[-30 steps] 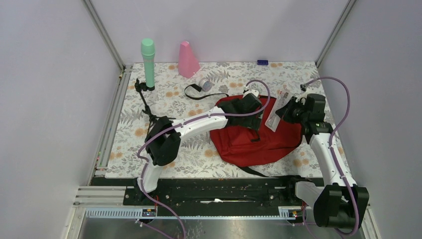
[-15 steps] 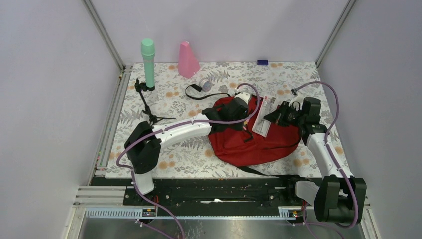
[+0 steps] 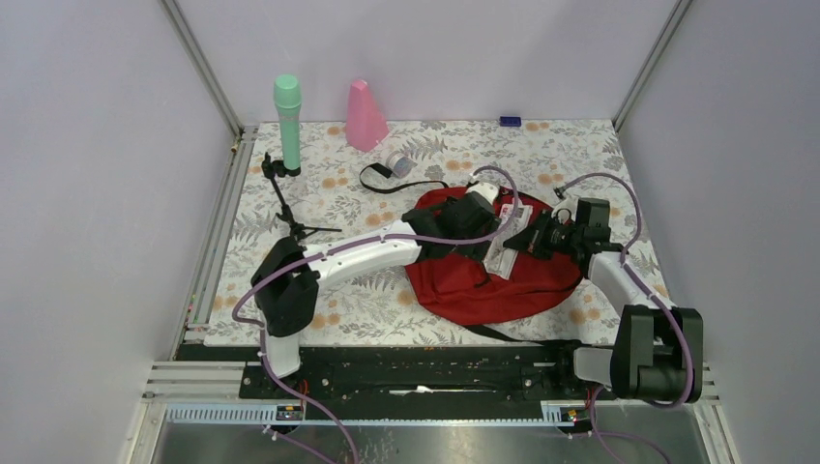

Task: Pack the student bag
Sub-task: Place the stationery in the student bag.

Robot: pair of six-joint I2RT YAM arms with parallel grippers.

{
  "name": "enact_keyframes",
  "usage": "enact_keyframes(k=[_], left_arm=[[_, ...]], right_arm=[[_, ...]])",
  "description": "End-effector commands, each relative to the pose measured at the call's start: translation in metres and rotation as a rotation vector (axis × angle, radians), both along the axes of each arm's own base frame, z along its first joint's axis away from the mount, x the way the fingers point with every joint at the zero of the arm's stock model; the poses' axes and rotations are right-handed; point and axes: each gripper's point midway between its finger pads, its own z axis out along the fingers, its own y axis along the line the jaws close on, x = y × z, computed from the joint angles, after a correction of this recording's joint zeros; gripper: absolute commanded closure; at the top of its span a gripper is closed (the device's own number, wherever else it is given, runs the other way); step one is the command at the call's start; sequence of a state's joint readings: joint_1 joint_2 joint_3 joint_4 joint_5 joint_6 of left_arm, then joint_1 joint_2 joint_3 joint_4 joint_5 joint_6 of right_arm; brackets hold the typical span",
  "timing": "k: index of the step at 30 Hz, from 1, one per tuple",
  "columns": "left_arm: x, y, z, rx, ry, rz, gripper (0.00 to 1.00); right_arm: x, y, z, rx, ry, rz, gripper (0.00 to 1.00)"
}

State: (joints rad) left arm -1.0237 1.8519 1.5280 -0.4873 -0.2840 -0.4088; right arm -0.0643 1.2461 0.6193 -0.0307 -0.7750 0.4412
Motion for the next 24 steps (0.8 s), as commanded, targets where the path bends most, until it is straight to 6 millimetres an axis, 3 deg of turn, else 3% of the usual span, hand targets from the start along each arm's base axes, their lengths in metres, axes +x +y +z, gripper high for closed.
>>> enact_keyframes(k=[1,5,8,12,15,20,24], left_arm=[[0.016,-0.003,0.022,0.091,-0.122,-0.011,0.28],[0.022,-0.007,0.021,0.17,-0.167,-0.054,0.39],[0.022,-0.01,0.018,0.201,-0.177,-0.093,0.6],[0.02,-0.015,0.013,0.199,-0.163,-0.121,0.77],[0.019,-0.018,0.01,0.183,-0.149,-0.108,1.0],[0.025,-0.017,0.016,0.093,-0.137,0.035,1.0],[0.037,-0.018,0.032,-0.095,-0.156,0.178,1.0]], right_arm=[[-0.011,0.017,-0.007,0.061,0.081,0.085,1.0],[-0.01,0.024,-0.008,0.072,0.107,0.117,1.0],[-0.011,0.03,-0.011,0.071,0.125,0.138,1.0],[-0.019,0.047,-0.017,0.082,0.174,0.211,1.0],[-0.022,0.056,-0.021,0.089,0.194,0.237,1.0],[-0.025,0.067,-0.021,0.087,0.195,0.249,1.0],[-0.033,0.069,-0.024,0.081,0.203,0.28,1.0]])
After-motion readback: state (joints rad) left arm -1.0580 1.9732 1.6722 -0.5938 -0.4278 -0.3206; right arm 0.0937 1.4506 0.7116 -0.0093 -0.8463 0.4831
